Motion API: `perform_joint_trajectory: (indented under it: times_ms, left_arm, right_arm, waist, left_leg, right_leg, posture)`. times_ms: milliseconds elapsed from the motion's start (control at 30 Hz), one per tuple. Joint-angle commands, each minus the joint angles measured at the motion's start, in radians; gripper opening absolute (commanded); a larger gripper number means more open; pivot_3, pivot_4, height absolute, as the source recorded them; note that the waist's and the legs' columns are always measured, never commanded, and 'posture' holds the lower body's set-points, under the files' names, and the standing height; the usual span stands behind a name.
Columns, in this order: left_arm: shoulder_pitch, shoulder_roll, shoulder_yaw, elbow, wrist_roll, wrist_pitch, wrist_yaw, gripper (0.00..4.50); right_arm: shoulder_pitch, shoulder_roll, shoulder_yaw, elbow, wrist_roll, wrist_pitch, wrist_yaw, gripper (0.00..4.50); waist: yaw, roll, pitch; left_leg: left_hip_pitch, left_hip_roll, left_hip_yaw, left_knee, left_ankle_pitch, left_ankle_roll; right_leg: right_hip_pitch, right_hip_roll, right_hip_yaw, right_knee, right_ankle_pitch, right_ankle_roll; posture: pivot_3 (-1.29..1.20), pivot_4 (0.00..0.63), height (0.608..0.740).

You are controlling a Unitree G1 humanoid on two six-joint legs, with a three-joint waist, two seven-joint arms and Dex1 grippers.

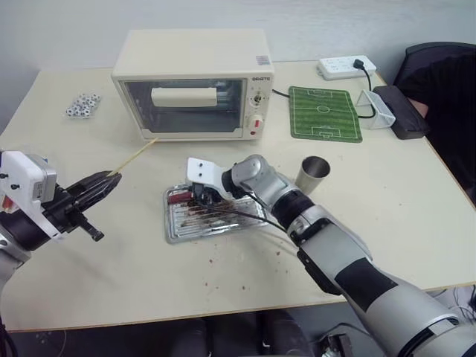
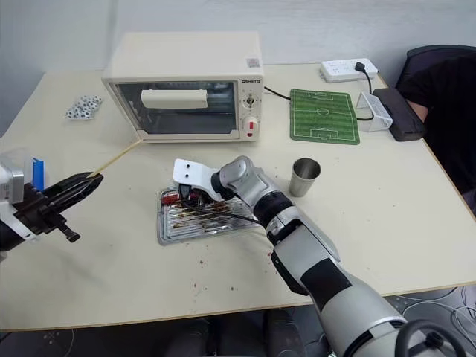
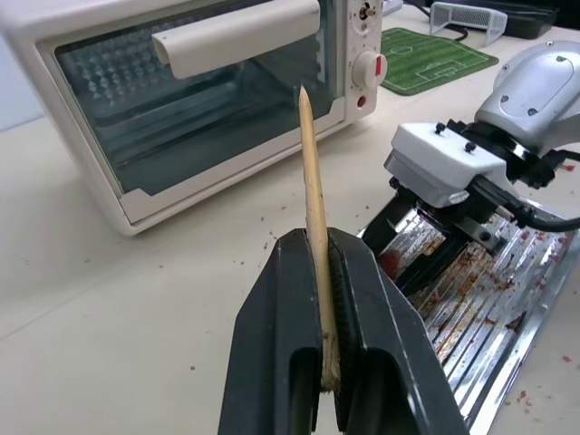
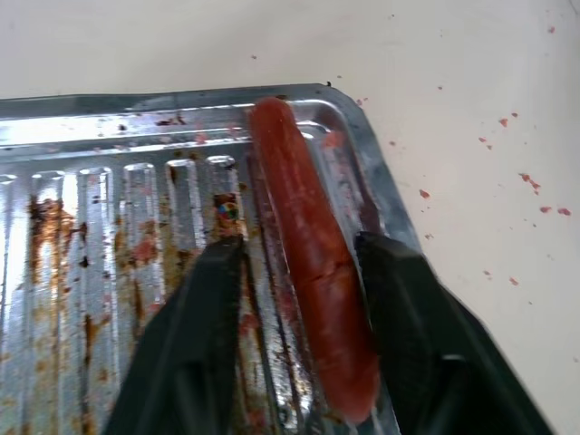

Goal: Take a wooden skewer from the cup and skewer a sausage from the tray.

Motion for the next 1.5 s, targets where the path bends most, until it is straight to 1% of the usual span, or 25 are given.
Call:
perform_joint_trajectory:
  times_ms: [33,67,333,467,567,767,933,1100,1200,1333,1500]
  left_arm:
    - [-0.008,0.012,0.009,-0.008,-0.006,-0.016,0.001,0.0]
    - [-0.009,0.012,0.009,-0.007,-0.005,-0.017,0.0,0.0]
    - [-0.021,0.011,-0.001,-0.001,-0.002,-0.02,0.001,0.0]
    - [-0.03,0.012,-0.012,0.007,0.003,-0.025,-0.001,0.0]
    - [-0.04,0.014,-0.019,0.015,0.006,-0.028,-0.004,0.0]
    - [-0.058,0.013,-0.053,0.029,0.01,-0.041,-0.015,0.0]
    - [-0.079,0.012,-0.097,0.04,0.009,-0.051,-0.029,0.0]
    - [-0.098,0.022,-0.145,0.041,-0.001,-0.05,-0.067,0.0]
    - [-0.1,0.037,-0.162,0.04,-0.015,-0.04,-0.104,0.0]
    - [-0.092,0.073,-0.181,0.036,-0.03,-0.029,-0.171,0.0]
    - [-0.081,0.114,-0.173,0.026,-0.062,-0.011,-0.242,0.0]
  right_arm:
    - [-0.018,0.009,-0.019,0.001,-0.009,-0.005,0.004,0.42]
    - [-0.018,0.009,-0.022,0.001,-0.012,-0.006,0.004,0.19]
    - [-0.018,0.013,-0.033,0.0,-0.025,-0.005,0.004,0.19]
    - [-0.011,0.002,-0.034,-0.03,-0.026,0.003,0.03,0.19]
    - [0.001,-0.013,-0.031,-0.068,-0.029,0.009,0.064,0.19]
    - [0.06,-0.074,-0.028,-0.264,-0.013,0.097,0.168,0.19]
    - [0.143,-0.168,-0.016,-0.495,0.002,0.202,0.269,0.19]
    - [0.182,-0.284,-0.052,-0.712,0.064,0.378,0.361,0.19]
    - [0.184,-0.374,-0.082,-0.831,0.121,0.488,0.412,0.19]
    - [0.16,-0.503,-0.154,-0.968,0.23,0.694,0.47,0.19]
    - [0.149,-0.641,-0.204,-1.058,0.314,0.808,0.487,0.19]
  waist:
    - [0.0,0.0,0.0]
    - [0.0,0.0,0.0]
    - [0.0,0.0,0.0]
    - [0.001,0.0,0.0]
    - [0.002,0.0,0.0]
    - [0.002,0.0,0.0]
    - [0.006,0.0,0.0]
    - [0.009,0.0,0.0]
    - [0.01,0.0,0.0]
    - [0.016,0.0,0.0]
    - [0.02,-0.001,0.0]
  left_leg:
    - [0.0,0.0,0.0,0.0,0.0,0.0]
    - [0.0,0.0,0.0,0.0,0.0,0.0]
    - [0.0,0.0,0.0,0.0,0.0,0.0]
    - [0.0,0.0,0.0,0.0,0.0,0.0]
    - [0.0,0.0,0.0,0.001,0.0,0.0]
    - [0.0,0.0,0.0,0.001,0.0,0.0]
    - [0.0,0.0,0.0,0.002,0.0,0.0]
    - [0.0,0.0,0.0,0.002,0.0,0.0]
    - [0.0,0.0,0.0,0.002,0.0,0.0]
    - [0.0,-0.001,0.0,0.002,0.0,0.0]
    - [0.001,0.0,0.002,0.002,0.0,0.001]
  right_leg:
    - [0.0,0.0,0.0,0.0,0.0,0.0]
    - [0.0,0.0,0.0,0.0,0.0,0.0]
    - [0.0,0.0,0.0,0.001,0.0,0.0]
    - [0.0,0.0,0.0,0.001,0.0,0.0]
    - [0.0,0.0,0.0,0.001,0.0,0.0]
    - [0.0,0.0,0.0,0.002,0.0,0.0]
    - [0.0,0.0,0.0,0.003,0.0,0.0]
    - [0.0,0.0,0.0,0.003,0.0,0.0]
    - [0.0,0.0,-0.001,0.003,0.0,0.0]
    - [0.0,0.0,-0.001,0.003,0.0,0.0]
    - [0.0,0.001,0.0,0.003,0.0,0.0]
  posture:
    - [0.0,0.15,0.74]
    - [0.0,0.15,0.74]
    - [0.0,0.15,0.74]
    - [0.0,0.15,0.74]
    - [0.0,0.15,0.74]
    - [0.0,0.15,0.74]
    - [0.0,0.15,0.74]
    - [0.0,0.15,0.74]
    - [0.0,0.15,0.74]
    - [0.0,0.15,0.74]
    - [0.0,0.15,0.74]
